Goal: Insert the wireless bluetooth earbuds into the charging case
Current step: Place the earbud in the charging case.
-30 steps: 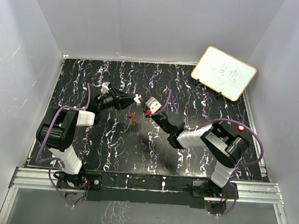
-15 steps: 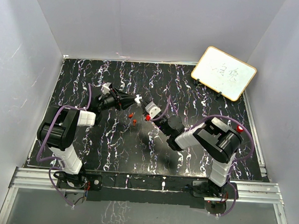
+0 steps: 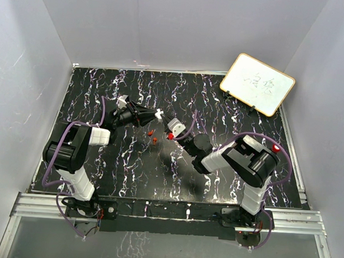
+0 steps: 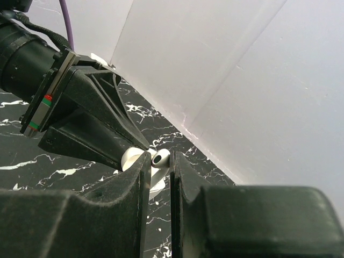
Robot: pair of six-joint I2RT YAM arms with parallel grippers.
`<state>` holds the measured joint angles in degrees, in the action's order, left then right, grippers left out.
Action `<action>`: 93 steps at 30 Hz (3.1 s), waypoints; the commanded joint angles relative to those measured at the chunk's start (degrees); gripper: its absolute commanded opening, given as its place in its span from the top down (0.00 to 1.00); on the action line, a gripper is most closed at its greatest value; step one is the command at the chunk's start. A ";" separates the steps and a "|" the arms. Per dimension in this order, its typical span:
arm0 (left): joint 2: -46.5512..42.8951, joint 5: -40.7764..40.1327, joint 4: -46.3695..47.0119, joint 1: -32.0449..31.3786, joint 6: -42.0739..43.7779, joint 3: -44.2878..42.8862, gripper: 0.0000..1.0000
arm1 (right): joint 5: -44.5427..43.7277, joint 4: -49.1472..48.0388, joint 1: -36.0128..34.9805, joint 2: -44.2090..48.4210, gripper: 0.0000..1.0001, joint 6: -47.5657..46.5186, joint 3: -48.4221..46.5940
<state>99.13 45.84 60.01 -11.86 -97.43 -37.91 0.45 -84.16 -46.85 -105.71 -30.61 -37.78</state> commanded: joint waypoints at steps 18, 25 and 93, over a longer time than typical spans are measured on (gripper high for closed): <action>-0.25 0.61 1.81 -0.79 -1.93 -0.93 1.00 | 0.61 -9.56 -0.08 -2.15 1.00 -0.85 -1.58; -0.34 0.70 1.82 -1.02 -2.02 -0.94 1.00 | 0.51 -10.48 -0.07 -2.57 1.00 -0.77 -1.60; 1.46 0.23 5.56 -1.33 -3.89 -1.18 1.00 | 0.11 -13.10 -0.08 -1.78 0.88 1.73 -0.20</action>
<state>101.01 45.84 62.98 -12.99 -99.74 -37.91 0.60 -85.03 -46.83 -108.27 -29.76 -38.13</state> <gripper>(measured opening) 0.231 0.161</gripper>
